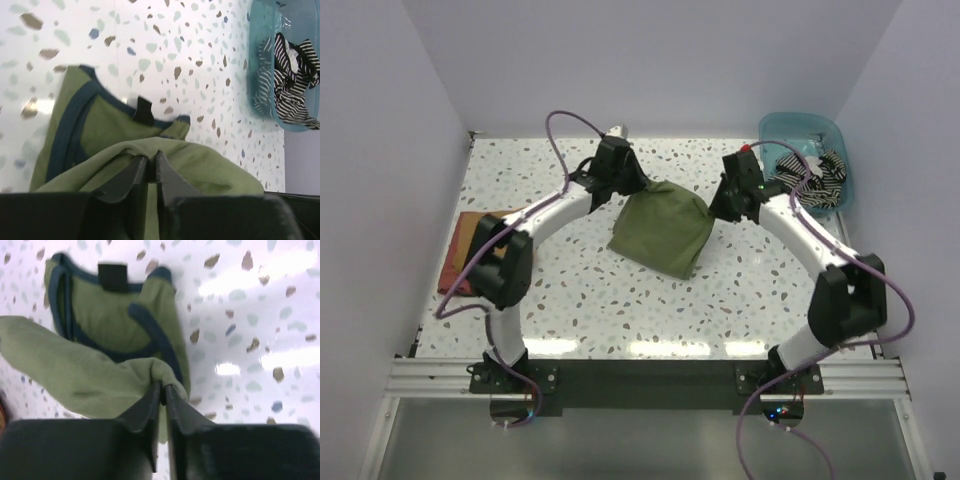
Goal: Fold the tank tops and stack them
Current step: Fold the tank top
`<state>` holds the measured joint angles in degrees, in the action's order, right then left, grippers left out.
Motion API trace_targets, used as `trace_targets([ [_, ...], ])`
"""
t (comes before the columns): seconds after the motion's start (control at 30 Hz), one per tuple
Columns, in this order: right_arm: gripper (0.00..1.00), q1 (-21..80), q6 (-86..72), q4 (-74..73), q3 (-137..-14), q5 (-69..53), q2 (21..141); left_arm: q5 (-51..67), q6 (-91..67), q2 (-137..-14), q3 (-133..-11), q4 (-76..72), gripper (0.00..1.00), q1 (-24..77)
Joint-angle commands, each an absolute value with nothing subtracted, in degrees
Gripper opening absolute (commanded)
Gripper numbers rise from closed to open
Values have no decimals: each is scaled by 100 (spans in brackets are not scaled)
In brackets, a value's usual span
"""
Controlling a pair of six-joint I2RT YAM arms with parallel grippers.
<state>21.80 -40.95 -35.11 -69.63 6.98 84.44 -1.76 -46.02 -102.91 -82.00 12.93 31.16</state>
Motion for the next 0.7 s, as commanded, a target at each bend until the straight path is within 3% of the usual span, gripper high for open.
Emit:
trace_targets([
  [0.0,19,1741,-3419,-2769,-7801,158,9697,360,-4289,-11520,-9147,134,19,2804],
  [0.03,38,1679,-3306,-2655,-7961,106,9938,482,-4411,-11723,-9210,-129,35,2734],
  [0.07,46,1557,-3287,-2472,-8102,62,10141,562,-4508,-11873,-9228,-419,44,2681],
  [0.1,54,1530,-3261,-2374,-8330,79,10325,615,-4570,-12048,-9281,-500,50,2585],
  [0.13,70,1521,-3165,-2277,-8419,105,10536,572,-4570,-12076,-9316,-518,54,2567],
  [0.23,79,1503,-2884,-2871,-9226,578,10880,396,-4474,-11866,-9256,-308,56,2505],
  [0.3,78,1512,-2821,-3208,-9352,764,10864,124,-4447,-11420,-8923,-203,56,2470],
  [0.33,71,1547,-2804,-3191,-9247,791,10733,19,-4508,-11252,-8808,-98,56,2461],
  [0.47,61,2300,-2558,-3041,-8535,1257,10012,-755,-5017,-10155,-7886,597,53,2426],
  [0.53,46,2565,-2575,-2998,-8088,1257,9862,-861,-5377,-9732,-7113,607,50,2435],
  [0.67,31,3049,-2680,-2821,-7349,1371,9712,-757,-5862,-8643,-5900,379,51,2435],
])
